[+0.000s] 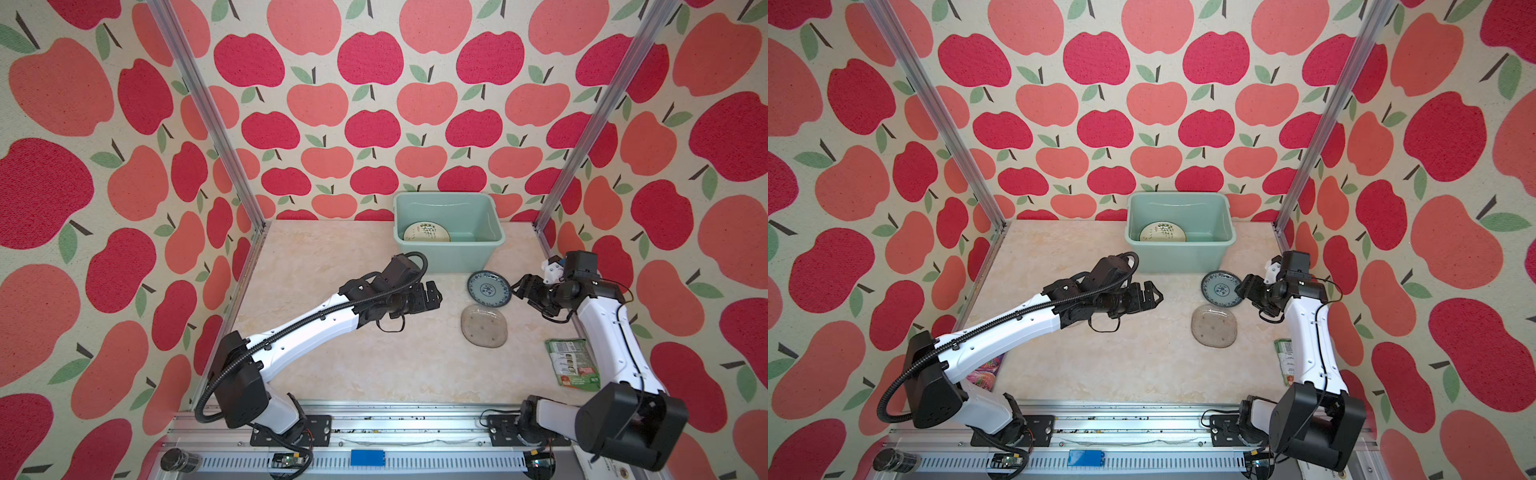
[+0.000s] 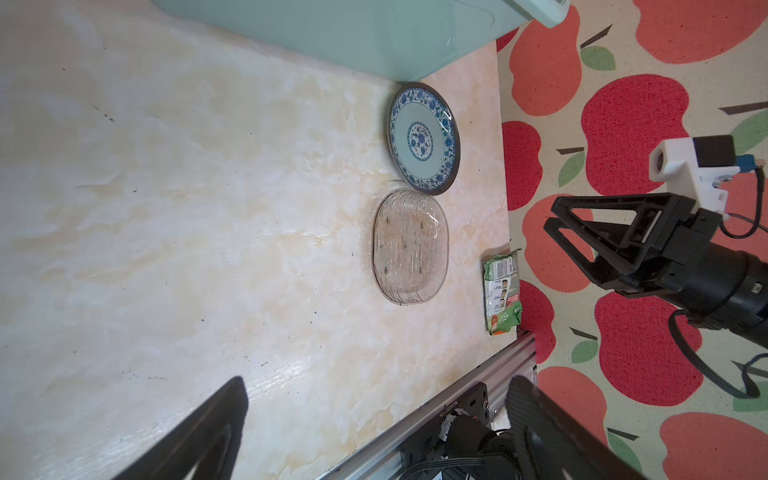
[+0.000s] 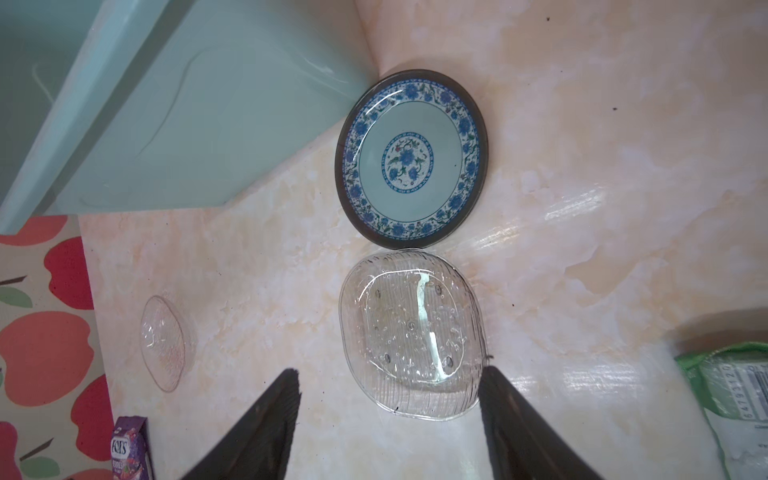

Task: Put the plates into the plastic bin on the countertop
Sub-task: 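Move both grippers toward the blue-and-white plate from opposite sides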

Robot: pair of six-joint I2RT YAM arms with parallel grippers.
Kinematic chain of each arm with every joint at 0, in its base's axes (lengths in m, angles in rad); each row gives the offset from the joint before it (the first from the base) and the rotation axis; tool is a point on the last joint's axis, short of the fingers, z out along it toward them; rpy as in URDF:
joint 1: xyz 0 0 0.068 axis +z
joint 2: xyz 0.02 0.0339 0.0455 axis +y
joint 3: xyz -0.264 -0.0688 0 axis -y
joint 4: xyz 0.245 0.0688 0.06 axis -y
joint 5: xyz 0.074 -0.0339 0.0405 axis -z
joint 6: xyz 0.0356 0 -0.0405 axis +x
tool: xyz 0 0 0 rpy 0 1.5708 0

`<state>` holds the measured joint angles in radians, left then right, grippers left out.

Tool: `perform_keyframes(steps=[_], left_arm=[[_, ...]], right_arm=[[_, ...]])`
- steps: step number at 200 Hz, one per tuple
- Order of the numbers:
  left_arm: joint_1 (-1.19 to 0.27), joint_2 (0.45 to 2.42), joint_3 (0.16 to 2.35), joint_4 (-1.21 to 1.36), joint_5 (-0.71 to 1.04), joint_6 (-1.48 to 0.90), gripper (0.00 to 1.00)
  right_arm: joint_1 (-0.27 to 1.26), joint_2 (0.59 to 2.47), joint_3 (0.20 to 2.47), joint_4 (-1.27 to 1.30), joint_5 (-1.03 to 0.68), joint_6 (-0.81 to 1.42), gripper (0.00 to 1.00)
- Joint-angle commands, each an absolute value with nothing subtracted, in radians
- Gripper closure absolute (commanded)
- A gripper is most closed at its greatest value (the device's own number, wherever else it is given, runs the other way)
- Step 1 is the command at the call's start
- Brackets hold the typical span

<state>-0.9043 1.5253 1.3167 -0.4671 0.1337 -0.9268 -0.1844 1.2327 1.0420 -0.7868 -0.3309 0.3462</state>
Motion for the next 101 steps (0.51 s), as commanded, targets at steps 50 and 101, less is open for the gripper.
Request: perform_keyframes(steps=[50, 101], left_arm=[[-0.861, 1.665, 1.327, -0.314, 0.289, -0.939, 0.01], [-0.855, 1.657, 1.289, -0.277, 0.301, -0.951, 0.01]], right_arm=[[-0.315, 1.309, 0.878, -0.536, -0.489, 0.448, 0.3], [-0.345, 1.401, 0.793, -0.359, -0.593, 0.506, 0.31]])
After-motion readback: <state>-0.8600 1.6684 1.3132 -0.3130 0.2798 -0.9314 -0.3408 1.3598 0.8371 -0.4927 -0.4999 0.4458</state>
